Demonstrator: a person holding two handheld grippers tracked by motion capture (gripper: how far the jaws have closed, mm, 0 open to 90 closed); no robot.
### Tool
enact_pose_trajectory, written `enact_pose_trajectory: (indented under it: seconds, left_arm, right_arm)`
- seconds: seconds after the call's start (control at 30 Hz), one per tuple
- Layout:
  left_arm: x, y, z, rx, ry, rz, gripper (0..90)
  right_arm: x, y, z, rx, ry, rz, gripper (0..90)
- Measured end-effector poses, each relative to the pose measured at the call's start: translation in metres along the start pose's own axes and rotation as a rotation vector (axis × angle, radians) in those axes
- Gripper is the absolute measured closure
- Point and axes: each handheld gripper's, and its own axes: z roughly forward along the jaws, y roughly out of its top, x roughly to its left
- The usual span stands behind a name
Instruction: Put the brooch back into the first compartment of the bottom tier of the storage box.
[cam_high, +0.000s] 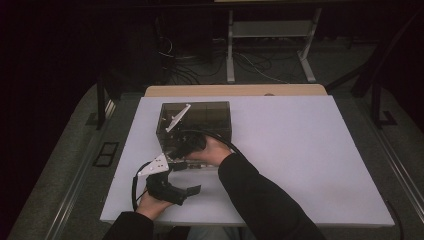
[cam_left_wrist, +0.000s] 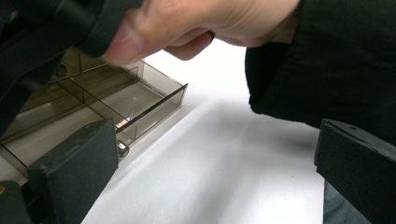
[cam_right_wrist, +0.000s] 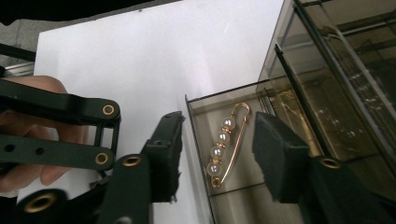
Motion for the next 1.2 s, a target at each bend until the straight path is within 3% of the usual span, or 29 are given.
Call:
enact_pose_trajectory:
  seconds: [0.27,0.5,0.77,0.8,1.2]
  left_arm:
    - [0.000,0.000,0.000,0.001,0.001,0.003,0.0]
    - [0.000,0.000,0.001,-0.002,0.001,-0.002,0.0]
    - [0.000,0.000,0.001,0.004,0.001,0.003,0.0]
    - [0.000,0.000,0.001,0.005,0.001,0.003,0.0]
    - [0.001,-0.001,0.001,0.005,0.006,0.002,0.0]
  right_arm:
    - [0.003,-0.004,-0.018,-0.022,-0.010,0.032,31.7]
    - [0.004,-0.012,-0.036,-0.050,-0.020,0.063,11.3]
    - [0.004,-0.031,-0.057,-0.091,-0.031,0.099,8.2]
    - [0.005,-0.034,-0.060,-0.097,-0.034,0.105,0.0]
    - [0.009,-0.068,-0.095,-0.122,-0.073,0.140,0.1]
